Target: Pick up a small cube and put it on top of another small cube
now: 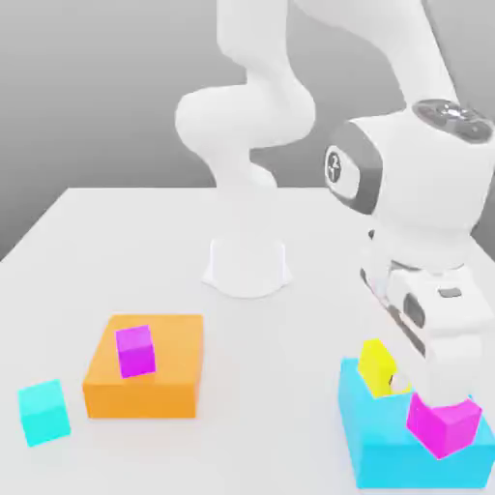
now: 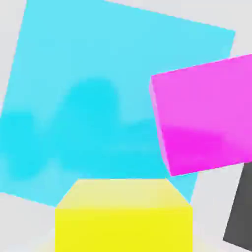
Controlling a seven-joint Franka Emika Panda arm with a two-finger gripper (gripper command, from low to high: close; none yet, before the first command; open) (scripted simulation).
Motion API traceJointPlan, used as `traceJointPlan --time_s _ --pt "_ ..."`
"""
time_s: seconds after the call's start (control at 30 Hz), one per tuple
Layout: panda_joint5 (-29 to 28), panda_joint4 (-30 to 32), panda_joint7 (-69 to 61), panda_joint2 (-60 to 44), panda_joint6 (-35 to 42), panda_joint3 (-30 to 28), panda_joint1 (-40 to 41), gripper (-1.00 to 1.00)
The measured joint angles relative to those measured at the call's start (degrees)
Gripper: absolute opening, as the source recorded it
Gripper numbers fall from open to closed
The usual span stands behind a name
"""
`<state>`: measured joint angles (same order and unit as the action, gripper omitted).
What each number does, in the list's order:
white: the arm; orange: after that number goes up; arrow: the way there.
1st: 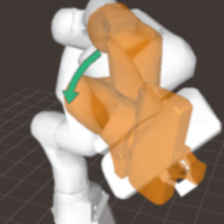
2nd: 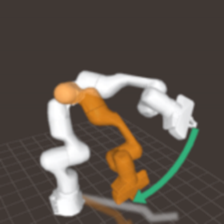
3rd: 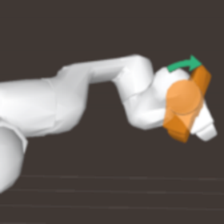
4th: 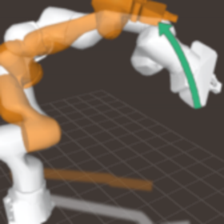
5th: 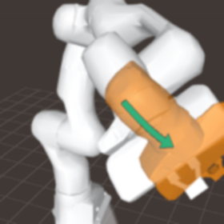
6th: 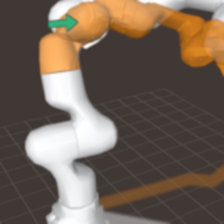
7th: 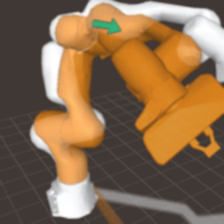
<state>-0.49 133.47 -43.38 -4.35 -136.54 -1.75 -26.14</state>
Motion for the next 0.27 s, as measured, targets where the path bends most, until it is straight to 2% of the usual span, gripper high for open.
traceJointPlan --time_s 0.13,0.17,0.27 --pt "0.80 -0.88 -2.68 -5.09 -5.30 0.45 -0.25 -1.00" --pt "0.86 -0.68 -2.79 -6.15 -6.62 0.51 -0.20 1.00" --pt "0.86 -0.68 -2.79 -6.15 -6.61 0.51 -0.20 1.00"
